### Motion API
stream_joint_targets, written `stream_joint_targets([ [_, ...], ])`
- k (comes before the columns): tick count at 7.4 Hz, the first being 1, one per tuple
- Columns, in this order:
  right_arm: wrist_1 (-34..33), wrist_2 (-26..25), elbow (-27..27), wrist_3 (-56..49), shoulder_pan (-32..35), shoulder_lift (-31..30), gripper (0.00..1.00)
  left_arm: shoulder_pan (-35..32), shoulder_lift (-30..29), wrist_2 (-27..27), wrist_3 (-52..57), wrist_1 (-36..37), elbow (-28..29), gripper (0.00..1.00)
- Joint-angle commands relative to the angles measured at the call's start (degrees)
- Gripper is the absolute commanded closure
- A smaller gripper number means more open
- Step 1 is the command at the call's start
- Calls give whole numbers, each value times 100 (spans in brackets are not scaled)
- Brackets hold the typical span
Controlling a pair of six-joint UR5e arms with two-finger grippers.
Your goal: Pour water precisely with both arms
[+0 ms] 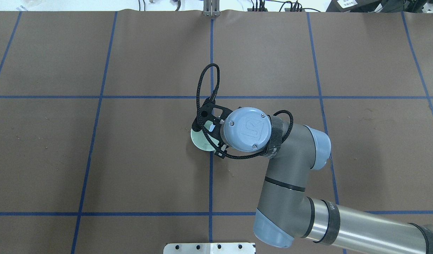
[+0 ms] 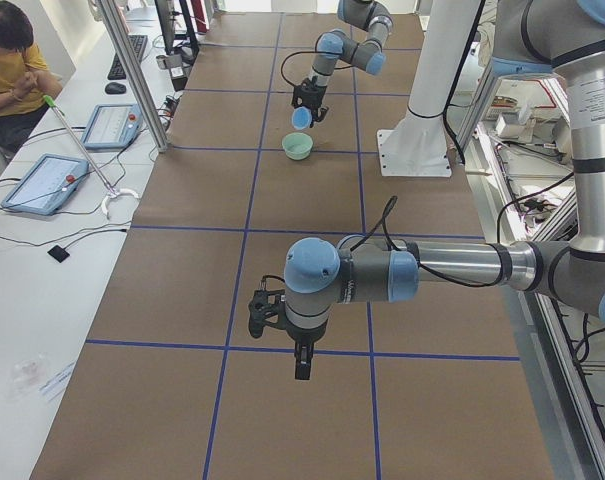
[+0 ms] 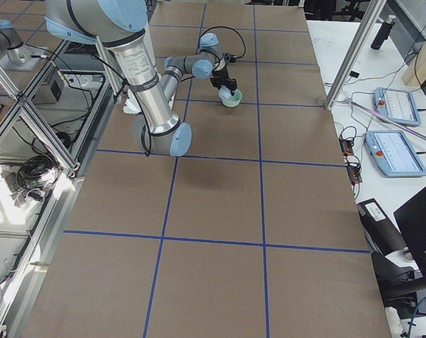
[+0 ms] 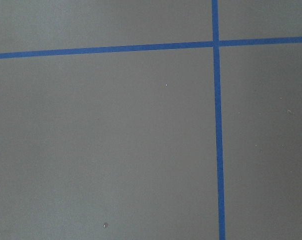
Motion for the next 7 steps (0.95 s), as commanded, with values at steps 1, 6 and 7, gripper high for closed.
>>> stream_joint_targets([
  [1,84,-13,59,42,0,9,100,0,4,0,0,0,-18,0],
  [6,1726,-21,59,1138,132,-61,100,0,-5,0,0,-9,-53,0],
  [7,1929,-48,59,1524,211,-96,100,0,-5,0,9,-9,-53,0],
])
